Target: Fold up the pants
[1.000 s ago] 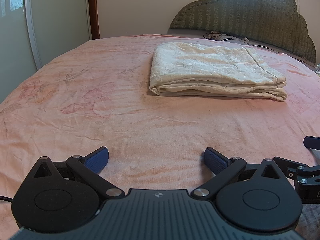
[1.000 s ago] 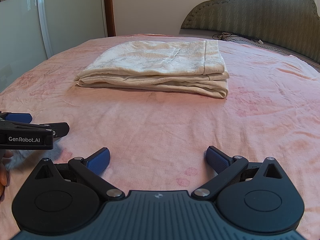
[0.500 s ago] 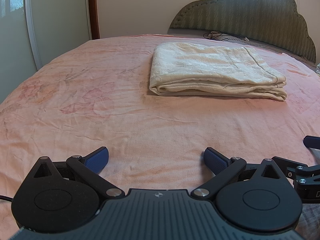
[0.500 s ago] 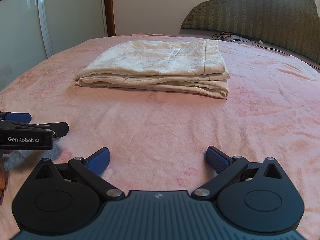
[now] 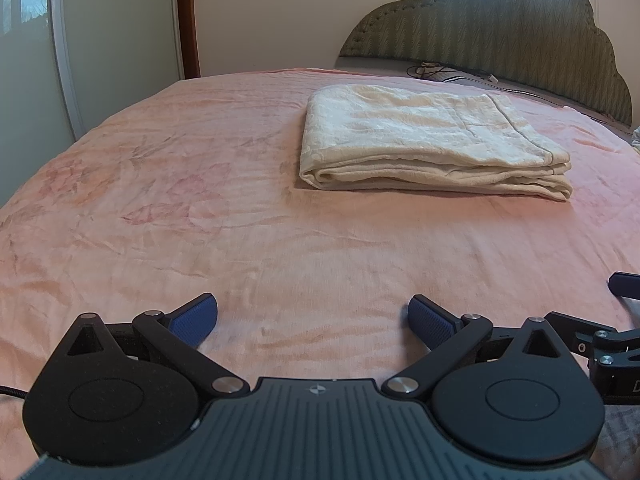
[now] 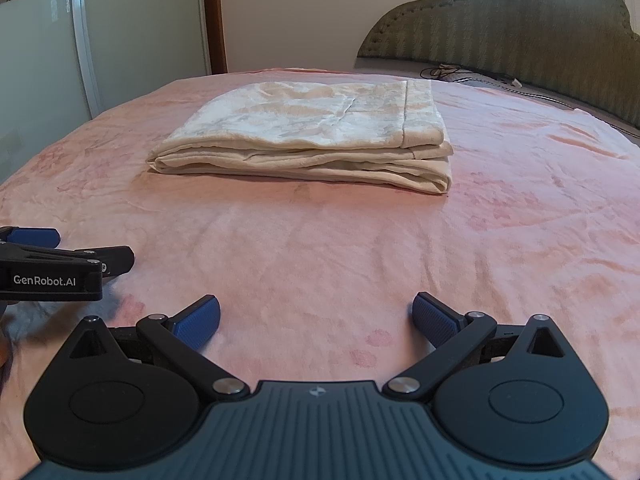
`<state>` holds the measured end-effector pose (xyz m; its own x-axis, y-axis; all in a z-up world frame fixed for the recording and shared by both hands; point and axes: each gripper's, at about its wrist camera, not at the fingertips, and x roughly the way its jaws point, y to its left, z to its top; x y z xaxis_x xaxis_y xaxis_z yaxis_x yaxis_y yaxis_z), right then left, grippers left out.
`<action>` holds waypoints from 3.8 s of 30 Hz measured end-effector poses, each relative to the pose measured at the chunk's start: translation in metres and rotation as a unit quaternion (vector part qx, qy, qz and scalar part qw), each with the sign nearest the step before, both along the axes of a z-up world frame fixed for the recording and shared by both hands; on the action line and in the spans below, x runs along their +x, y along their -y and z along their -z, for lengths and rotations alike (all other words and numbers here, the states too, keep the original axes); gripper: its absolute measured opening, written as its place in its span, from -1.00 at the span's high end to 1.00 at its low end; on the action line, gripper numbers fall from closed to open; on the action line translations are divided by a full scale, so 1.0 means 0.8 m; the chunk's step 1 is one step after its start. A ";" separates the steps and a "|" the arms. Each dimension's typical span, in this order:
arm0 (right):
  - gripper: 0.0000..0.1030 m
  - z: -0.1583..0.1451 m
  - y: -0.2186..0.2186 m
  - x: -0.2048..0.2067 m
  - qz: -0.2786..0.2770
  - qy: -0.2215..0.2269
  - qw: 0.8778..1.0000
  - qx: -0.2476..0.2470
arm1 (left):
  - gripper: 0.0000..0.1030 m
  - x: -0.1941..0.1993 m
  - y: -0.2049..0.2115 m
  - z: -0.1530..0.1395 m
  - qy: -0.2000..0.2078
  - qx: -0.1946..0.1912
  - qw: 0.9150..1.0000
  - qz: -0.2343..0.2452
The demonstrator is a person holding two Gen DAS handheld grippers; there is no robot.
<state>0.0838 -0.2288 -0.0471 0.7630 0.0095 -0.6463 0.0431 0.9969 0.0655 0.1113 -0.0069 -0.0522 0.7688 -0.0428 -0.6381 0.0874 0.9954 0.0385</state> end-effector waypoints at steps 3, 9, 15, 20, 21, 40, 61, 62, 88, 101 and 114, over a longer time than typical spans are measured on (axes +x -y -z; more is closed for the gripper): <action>-1.00 0.000 0.001 0.000 -0.001 0.000 1.000 -0.001 | -1.00 0.000 0.000 0.000 0.000 0.000 1.000 0.000; -1.00 -0.001 0.007 -0.002 0.001 0.005 1.000 0.012 | -1.00 0.000 -0.001 0.000 0.000 0.000 1.000 0.000; -1.00 0.000 0.011 -0.001 0.031 0.001 0.999 0.003 | -1.00 0.000 0.000 0.000 0.000 0.001 1.000 0.000; -1.00 0.001 0.009 -0.001 0.028 -0.001 1.000 -0.003 | -1.00 0.000 -0.001 0.000 0.000 0.000 1.000 0.000; -1.00 0.001 0.009 -0.001 0.028 -0.002 1.000 -0.004 | -1.00 0.000 0.000 0.000 0.000 0.000 1.000 0.000; -1.00 0.001 0.009 -0.001 0.027 -0.002 1.000 -0.004 | -1.00 0.000 0.000 0.000 0.000 0.000 1.000 0.000; -1.00 0.001 0.009 -0.001 0.028 -0.002 1.000 -0.004 | -1.00 0.000 0.000 0.000 0.000 0.000 1.000 0.000; -1.00 0.001 0.009 -0.001 0.028 -0.002 1.000 -0.004 | -1.00 0.000 -0.001 0.000 0.000 0.000 1.000 0.000; -1.00 0.001 0.009 -0.001 0.027 -0.002 1.000 -0.004 | -1.00 0.000 0.000 0.000 0.000 0.000 1.000 0.000; -1.00 0.001 0.009 -0.001 0.027 -0.002 1.000 -0.004 | -1.00 0.000 -0.001 0.000 0.000 0.000 1.000 0.000; -1.00 0.001 0.009 -0.001 0.027 -0.002 1.000 -0.004 | -1.00 0.000 -0.001 0.000 0.000 -0.001 1.000 0.000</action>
<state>0.0832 -0.2363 -0.0477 0.7596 -0.0378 -0.6493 0.0980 0.9936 0.0568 0.1114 -0.0063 -0.0524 0.7687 -0.0434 -0.6381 0.0873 0.9955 0.0374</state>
